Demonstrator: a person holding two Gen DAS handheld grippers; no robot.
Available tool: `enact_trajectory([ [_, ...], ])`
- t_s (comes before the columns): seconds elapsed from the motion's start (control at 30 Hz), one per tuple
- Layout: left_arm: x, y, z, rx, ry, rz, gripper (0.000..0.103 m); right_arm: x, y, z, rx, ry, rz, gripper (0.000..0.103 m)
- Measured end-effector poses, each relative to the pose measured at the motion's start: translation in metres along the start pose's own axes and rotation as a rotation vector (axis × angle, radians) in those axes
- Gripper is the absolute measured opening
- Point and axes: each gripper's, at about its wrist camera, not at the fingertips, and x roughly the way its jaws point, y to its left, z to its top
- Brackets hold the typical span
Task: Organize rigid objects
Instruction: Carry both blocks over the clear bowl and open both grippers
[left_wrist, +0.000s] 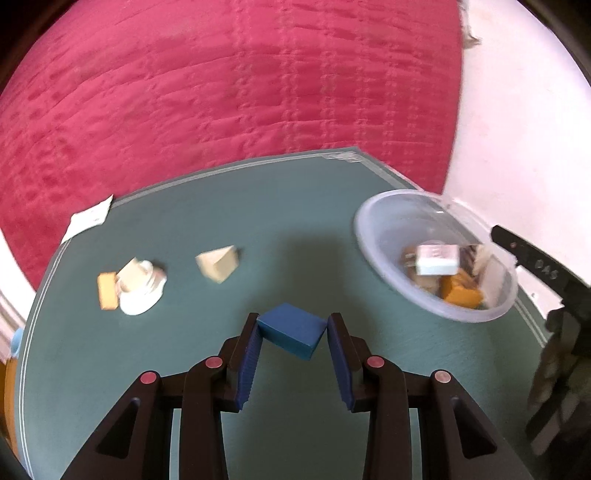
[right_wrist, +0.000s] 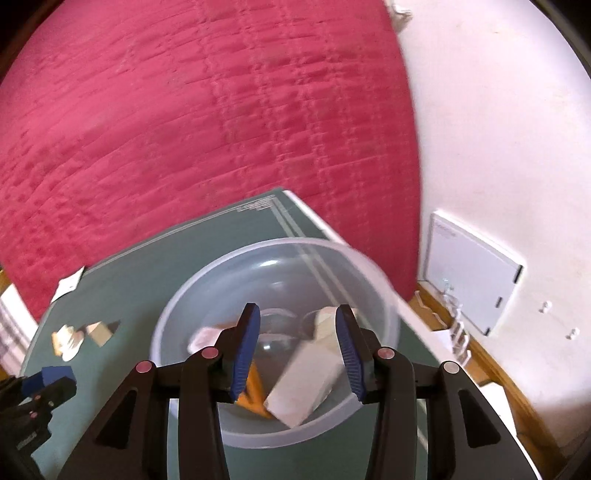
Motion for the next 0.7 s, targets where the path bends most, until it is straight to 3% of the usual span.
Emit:
enact_trajectory([
  [0.47, 0.031, -0.103, 0.038, 0.159, -0.009, -0.13, 0.038, -0.005, -0.051, 0.013, 0.205, -0.091, -0.159, 0.044],
  [0.7, 0.045, -0.119, 0.04, 0.187, 0.014, -0.153, 0.039, -0.01, -0.062, 0.015, 0.254, -0.115, -0.184, 0.044],
])
